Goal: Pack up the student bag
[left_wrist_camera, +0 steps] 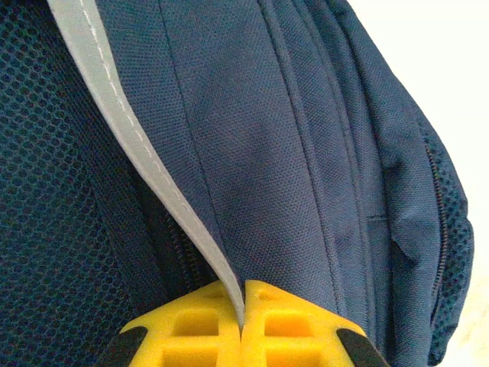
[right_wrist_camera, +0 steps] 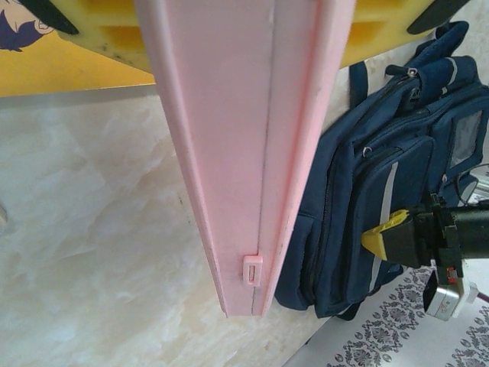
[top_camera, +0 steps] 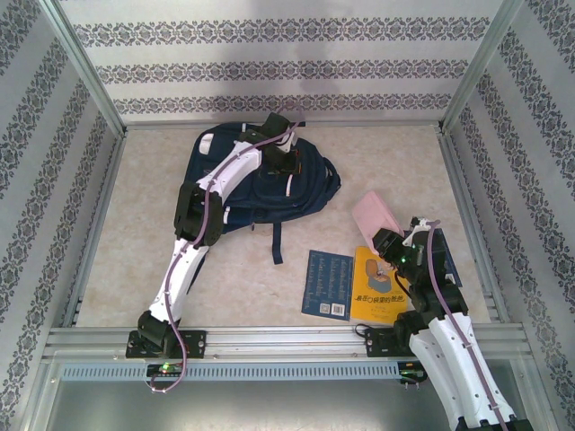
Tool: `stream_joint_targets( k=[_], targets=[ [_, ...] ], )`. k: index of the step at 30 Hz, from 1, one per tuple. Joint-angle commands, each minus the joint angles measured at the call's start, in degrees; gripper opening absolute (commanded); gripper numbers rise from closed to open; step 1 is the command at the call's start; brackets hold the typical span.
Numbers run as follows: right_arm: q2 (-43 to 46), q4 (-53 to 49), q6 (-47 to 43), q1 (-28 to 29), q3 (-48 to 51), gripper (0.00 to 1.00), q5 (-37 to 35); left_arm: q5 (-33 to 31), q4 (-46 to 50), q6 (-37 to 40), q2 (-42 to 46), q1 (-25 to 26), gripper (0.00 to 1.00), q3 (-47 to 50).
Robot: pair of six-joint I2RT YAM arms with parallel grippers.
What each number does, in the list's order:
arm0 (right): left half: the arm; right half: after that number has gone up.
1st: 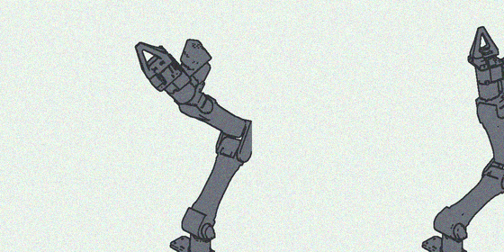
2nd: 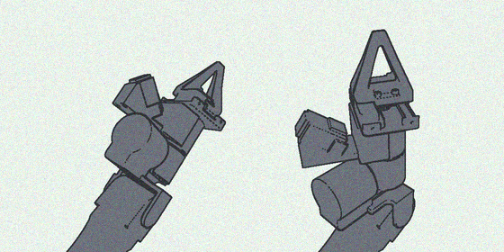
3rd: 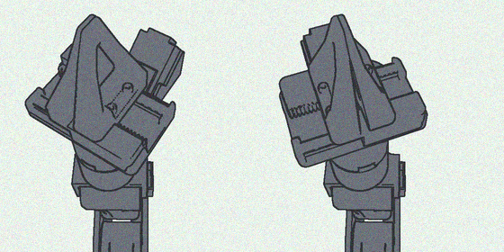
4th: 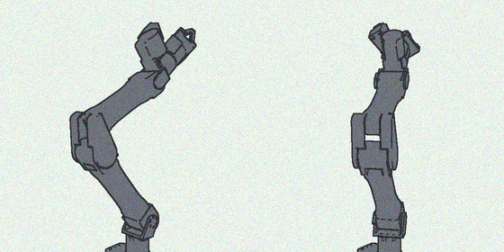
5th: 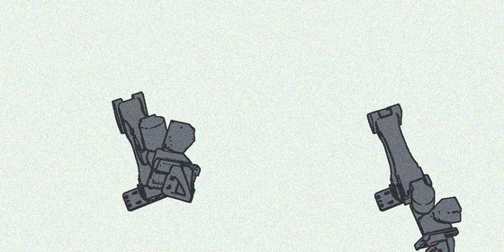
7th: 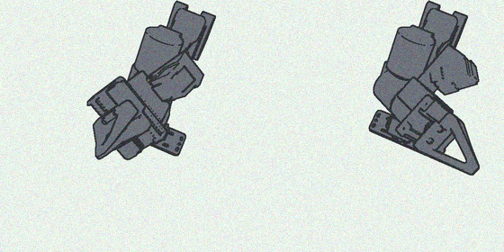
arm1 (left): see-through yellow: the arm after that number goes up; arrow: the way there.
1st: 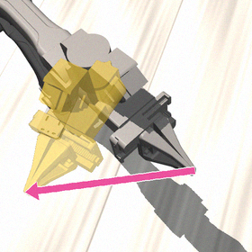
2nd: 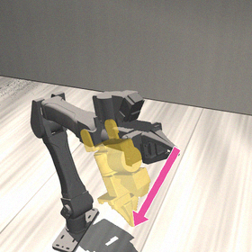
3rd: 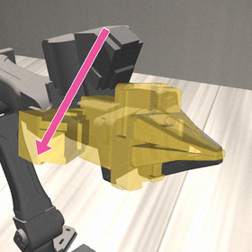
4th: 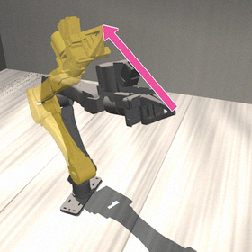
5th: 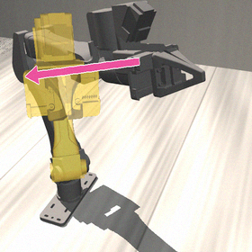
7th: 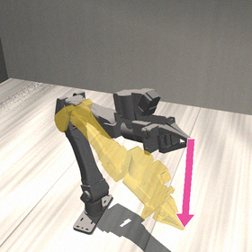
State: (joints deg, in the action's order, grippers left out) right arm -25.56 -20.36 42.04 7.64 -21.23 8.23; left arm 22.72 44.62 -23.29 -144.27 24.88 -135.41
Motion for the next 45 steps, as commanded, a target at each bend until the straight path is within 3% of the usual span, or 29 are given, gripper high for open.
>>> stream_joint_targets(
  k=[1,8,16,22,27,33,45],
  targets=[
    [0.75,1.74,0.06,-0.08,-1.54,0.3,1.83,1.47,2.14,1.77,4.88,-0.61,0.0,-2.06],
    [-0.18,1.82,-1.32,-0.08,-5.37,0.31,5.48,1.16,8.5,4.79,17.71,-4.13,0.0,-1.43],
    [-6.14,4.22,-2.32,0.22,-11.54,0.32,16.56,3.03,10.16,8.84,31.51,-6.38,0.0,5.29],
    [-10.49,8.21,-0.68,4.01,-13.65,0.33,23.59,9.59,5.17,10.74,40.54,-8.74,0.0,16.15],
    [-16.4,12.83,1.24,8.0,-14.92,0.34,27.78,16.29,1.83,9.74,44.44,-12.04,0.0,21.36],
    [-27.03,19.46,6.41,10.9,-17.23,0.35,32.44,22.77,-0.68,8.1,46.99,-12.59,0.0,22.78],
    [-47.3,38.09,12.98,19.39,-22.36,0.33,28.77,26.99,-2.99,6.87,48.97,-12.58,0.0,24.08]
  ],
)
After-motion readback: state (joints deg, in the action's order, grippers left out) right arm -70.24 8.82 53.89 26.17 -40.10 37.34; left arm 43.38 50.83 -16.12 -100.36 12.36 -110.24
